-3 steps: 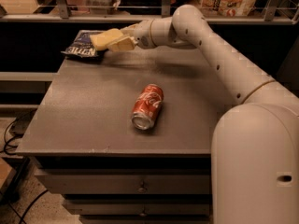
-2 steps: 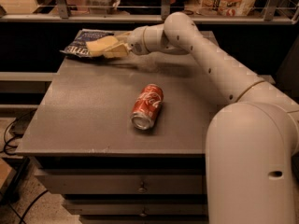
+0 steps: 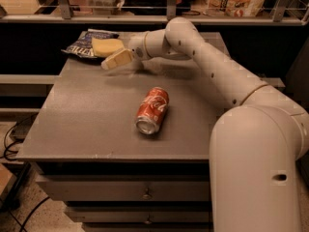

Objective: Move sponge near blue chip bag

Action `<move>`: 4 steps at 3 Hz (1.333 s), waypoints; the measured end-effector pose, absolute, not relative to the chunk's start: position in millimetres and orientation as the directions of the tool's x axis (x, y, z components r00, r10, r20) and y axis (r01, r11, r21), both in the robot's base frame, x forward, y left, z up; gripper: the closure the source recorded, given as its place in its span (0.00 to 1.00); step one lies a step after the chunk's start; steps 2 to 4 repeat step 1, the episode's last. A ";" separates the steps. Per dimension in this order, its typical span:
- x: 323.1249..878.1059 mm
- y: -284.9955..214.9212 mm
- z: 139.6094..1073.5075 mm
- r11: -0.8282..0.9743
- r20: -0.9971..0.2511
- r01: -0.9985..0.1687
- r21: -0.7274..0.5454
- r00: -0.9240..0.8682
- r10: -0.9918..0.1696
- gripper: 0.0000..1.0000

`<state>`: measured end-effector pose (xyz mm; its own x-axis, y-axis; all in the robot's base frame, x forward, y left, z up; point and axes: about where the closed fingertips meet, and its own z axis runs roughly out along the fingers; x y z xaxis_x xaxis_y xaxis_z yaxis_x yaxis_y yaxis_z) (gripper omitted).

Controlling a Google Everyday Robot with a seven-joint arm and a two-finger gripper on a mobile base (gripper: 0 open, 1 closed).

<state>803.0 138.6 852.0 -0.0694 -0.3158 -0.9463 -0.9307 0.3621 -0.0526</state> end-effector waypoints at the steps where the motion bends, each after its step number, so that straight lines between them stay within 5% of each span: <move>1: 803.0 138.7 851.9 0.362 -0.946 -0.931 -0.052 -0.069 -0.316 0.00; 4: 803.0 138.7 851.9 0.362 -0.946 -0.931 -0.052 -0.069 -0.316 0.00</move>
Offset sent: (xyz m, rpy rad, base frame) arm 0.0000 0.0000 0.0000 0.0000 0.0000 0.0000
